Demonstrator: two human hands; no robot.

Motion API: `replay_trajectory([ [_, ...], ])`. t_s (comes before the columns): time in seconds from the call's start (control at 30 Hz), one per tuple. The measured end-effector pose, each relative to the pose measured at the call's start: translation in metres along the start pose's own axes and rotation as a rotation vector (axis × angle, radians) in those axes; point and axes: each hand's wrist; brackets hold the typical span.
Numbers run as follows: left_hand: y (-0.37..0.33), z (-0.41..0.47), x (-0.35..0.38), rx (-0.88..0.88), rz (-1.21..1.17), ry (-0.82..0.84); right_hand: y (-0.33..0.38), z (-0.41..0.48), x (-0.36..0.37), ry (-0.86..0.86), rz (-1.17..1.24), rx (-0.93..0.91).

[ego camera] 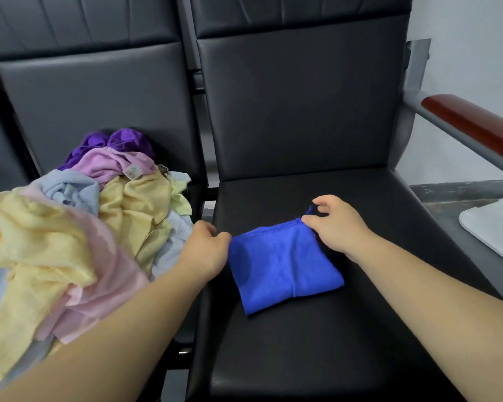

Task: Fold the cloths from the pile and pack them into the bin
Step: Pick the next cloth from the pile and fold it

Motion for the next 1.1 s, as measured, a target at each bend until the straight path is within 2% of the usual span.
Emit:
replay_trajectory([
  [0.07, 0.003, -0.009, 0.003, 0.158, 0.17, -0.036, -0.003, -0.007, 0.0, -0.036, -0.245, -0.071],
  [0.2, 0.002, -0.041, 0.023, 0.394, 0.455, -0.009, -0.006, -0.029, 0.017, -0.051, -0.484, -0.185],
  [0.27, 0.006, -0.056, 0.035, 0.404, 0.656, 0.03, -0.01, -0.037, 0.029, -0.052, -0.613, -0.201],
  [0.37, 0.02, -0.064, 0.043, 0.38, 0.836, 0.14, -0.027, -0.039, 0.039, -0.068, -0.774, -0.235],
  [0.53, 0.03, -0.053, 0.036, 0.35, 0.976, 0.283, -0.039, -0.032, 0.035, -0.081, -0.845, -0.314],
  [0.73, 0.032, -0.037, 0.027, 0.408, 1.015, 0.334, -0.04, -0.027, 0.031, -0.074, -0.864, -0.372],
  [0.9, 0.035, -0.028, 0.022, 0.422, 1.018, 0.301, -0.039, -0.027, 0.03, -0.092, -0.867, -0.332],
  [1.0, 0.036, -0.033, 0.026, 0.387, 0.863, 0.132, -0.034, -0.029, 0.028, -0.153, -0.815, -0.178],
  [1.1, 0.027, -0.031, 0.028, 0.179, 0.582, -0.079, -0.019, -0.026, 0.026, -0.106, -0.69, 0.024],
])
Point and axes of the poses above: each hand's wrist, its own z-axis towards the middle knuckle, its own x-axis out of the palm, y = z × x, and after that the axes turned 5 degrees about -z, right-handed
